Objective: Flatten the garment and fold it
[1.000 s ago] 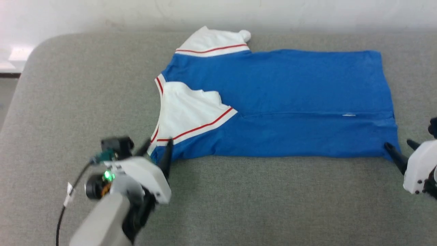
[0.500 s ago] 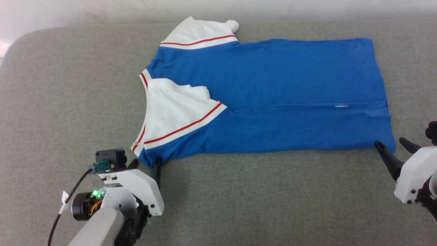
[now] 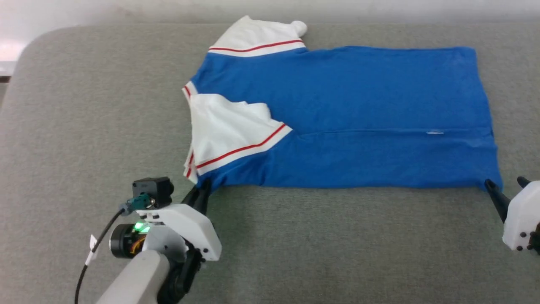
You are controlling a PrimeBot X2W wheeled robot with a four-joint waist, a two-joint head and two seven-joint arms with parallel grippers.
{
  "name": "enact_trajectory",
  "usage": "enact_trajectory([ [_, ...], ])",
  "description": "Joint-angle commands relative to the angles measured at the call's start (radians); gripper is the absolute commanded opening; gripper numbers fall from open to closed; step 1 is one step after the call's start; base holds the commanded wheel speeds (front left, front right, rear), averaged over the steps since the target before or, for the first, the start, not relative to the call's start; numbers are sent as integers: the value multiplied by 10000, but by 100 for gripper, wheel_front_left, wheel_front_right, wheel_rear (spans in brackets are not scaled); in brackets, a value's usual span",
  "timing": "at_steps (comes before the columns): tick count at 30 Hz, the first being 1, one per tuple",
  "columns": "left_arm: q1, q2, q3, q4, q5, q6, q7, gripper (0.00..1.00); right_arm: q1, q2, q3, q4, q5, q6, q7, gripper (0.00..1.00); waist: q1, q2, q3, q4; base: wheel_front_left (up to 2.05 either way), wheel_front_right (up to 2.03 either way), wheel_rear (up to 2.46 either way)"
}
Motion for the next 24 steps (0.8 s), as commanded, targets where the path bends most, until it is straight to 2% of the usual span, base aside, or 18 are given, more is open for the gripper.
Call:
enact_trajectory([
  [1,161,-94,-80,-380,88,32,-134,0,-345,86,-94,407,-288,-19,31,100,-1,-1,-112,300,0,0,0],
  [6,360,-63,-206,-1233,195,151,-160,0,-993,259,-425,1785,-800,-19,134,100,-1,-1,34,669,0,0,0],
  [10,458,-34,-358,-1543,279,265,-13,0,-1162,345,-304,2650,-853,-19,469,100,-1,-1,133,814,0,0,0],
  [11,473,-33,-382,-1564,291,296,16,0,-1140,367,-215,2818,-791,-19,635,43,-1,-1,140,830,0,0,0],
  [12,479,-4,-400,-1535,297,297,53,0,-1118,374,-117,2943,-689,-19,768,0,-1,-1,145,837,0,0,0],
  [18,556,117,-439,-1193,213,192,136,0,-1010,312,-159,3180,-372,-19,645,0,-1,-1,-219,687,0,0,0],
  [24,1212,498,-397,-1224,-68,208,425,0,-426,57,-525,2592,-91,-19,537,0,-1,-1,-1087,491,0,0,0],
])
